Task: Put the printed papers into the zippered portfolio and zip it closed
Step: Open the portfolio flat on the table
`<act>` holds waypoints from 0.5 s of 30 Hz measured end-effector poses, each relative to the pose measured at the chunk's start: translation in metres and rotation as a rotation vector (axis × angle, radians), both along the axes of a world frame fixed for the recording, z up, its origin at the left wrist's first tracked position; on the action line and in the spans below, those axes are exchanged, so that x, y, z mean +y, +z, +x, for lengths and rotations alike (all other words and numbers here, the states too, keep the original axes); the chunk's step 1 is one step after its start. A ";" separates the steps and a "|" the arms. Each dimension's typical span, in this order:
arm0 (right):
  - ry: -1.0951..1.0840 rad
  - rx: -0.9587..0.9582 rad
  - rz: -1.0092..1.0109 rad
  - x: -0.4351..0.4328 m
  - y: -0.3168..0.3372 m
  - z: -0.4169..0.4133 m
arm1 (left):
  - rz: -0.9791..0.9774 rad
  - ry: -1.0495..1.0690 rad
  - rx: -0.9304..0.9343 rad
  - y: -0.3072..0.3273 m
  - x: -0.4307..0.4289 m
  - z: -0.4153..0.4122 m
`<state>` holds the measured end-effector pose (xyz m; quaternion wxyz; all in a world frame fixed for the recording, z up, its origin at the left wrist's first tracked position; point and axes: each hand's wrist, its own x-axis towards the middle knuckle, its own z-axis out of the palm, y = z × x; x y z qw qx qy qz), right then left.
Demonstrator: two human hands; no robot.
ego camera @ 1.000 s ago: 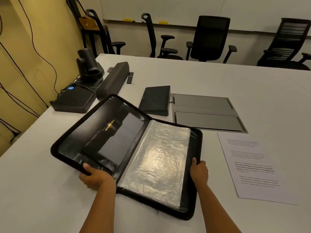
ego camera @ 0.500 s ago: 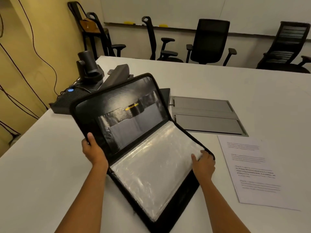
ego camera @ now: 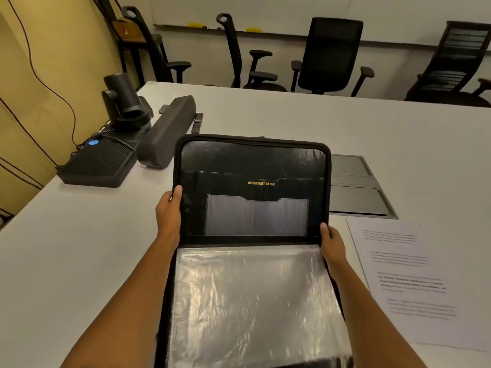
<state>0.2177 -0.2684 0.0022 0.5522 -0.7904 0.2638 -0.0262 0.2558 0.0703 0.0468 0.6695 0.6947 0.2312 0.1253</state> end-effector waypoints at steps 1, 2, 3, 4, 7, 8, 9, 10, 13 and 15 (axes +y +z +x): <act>-0.028 -0.003 0.024 -0.003 -0.004 0.001 | 0.017 -0.016 0.001 0.000 -0.002 0.005; -0.060 -0.011 0.046 -0.006 -0.008 0.002 | 0.043 -0.033 0.001 0.000 -0.004 0.010; -0.096 -0.023 0.068 -0.007 -0.011 0.003 | 0.080 -0.054 0.004 0.000 -0.006 0.014; -0.134 -0.035 0.087 -0.008 -0.013 0.004 | 0.118 -0.085 0.012 -0.001 -0.007 0.018; -0.217 -0.049 0.121 -0.010 -0.018 0.011 | 0.180 -0.194 0.067 -0.006 -0.011 0.023; -0.234 -0.050 0.128 -0.012 -0.019 0.013 | 0.190 -0.224 0.083 -0.009 -0.011 0.024; -0.248 -0.050 0.135 -0.014 -0.021 0.015 | 0.192 -0.248 0.096 -0.013 -0.011 0.023; -0.259 -0.047 0.140 -0.016 -0.023 0.016 | 0.186 -0.260 0.112 -0.018 -0.010 0.021; -0.277 -0.042 0.136 -0.021 -0.027 0.021 | 0.180 -0.251 0.178 -0.037 -0.006 0.010; -0.270 -0.035 0.125 -0.021 -0.028 0.024 | 0.194 -0.237 0.201 -0.048 -0.005 0.003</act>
